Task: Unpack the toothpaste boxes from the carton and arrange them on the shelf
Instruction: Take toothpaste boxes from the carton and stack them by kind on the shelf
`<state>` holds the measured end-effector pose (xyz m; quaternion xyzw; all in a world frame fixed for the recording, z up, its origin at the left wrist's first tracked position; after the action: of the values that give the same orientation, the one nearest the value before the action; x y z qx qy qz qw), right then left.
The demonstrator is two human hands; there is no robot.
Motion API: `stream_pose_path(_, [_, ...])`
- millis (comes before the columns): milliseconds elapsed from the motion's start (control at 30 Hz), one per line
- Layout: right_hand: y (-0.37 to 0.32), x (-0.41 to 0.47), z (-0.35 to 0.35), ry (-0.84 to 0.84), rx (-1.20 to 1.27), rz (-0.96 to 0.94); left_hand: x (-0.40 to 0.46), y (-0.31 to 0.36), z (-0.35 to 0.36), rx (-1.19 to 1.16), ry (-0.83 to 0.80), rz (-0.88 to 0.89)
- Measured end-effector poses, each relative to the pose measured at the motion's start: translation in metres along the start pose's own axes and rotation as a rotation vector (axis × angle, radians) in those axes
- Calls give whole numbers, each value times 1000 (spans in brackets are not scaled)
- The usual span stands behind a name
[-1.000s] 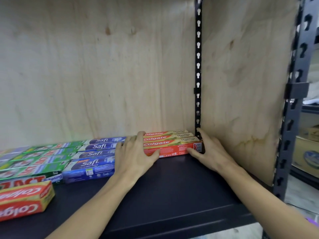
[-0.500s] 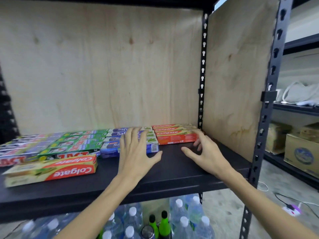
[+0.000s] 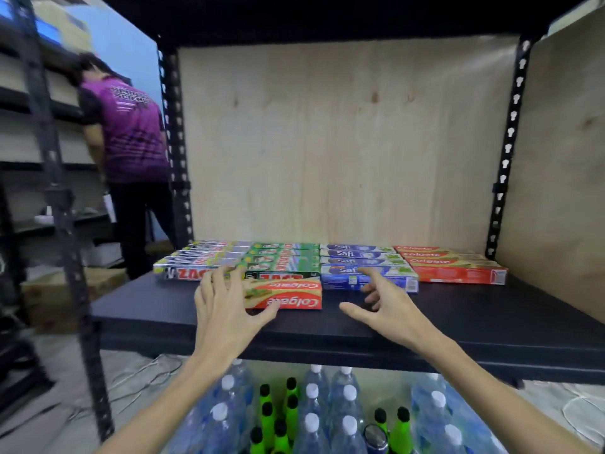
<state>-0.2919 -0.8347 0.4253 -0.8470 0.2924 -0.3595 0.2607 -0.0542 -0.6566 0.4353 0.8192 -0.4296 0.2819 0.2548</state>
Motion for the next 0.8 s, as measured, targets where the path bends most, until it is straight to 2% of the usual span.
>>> stream_pose_path(133, [-25, 13, 33, -56, 45, -23, 7, -39, 3, -116, -90, -57])
stream_pose_path(300, [-48, 26, 63, -122, 70, -71, 15, -63, 22, -388, -309, -86])
stream_pose_path(400, [-44, 26, 60, -109, 72, -66, 16, -68, 21, -418, -242, -94])
stream_pose_path(567, [-37, 14, 46, -112, 249, 19, 8, -64, 19, -405, -238, -118])
stream_pose_path(667, [-52, 6, 52, -230, 242, 15, -1, -63, 14, -476, -200, -171])
stream_pose_path(800, [-70, -3, 54, -312, 369, 29, -26, -44, -9, -548, -41, -160])
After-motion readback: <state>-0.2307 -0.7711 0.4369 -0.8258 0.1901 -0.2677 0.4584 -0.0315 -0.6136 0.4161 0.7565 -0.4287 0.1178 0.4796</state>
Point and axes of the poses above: each hand's wrist, its own x-axis towards the middle knuckle, its own z-axis out of the palm, y = z × x, the point moved 8 cm from there along x, towards the middle knuckle, and after that the axes turned 5 degrees about x, right-handed, at the moved point
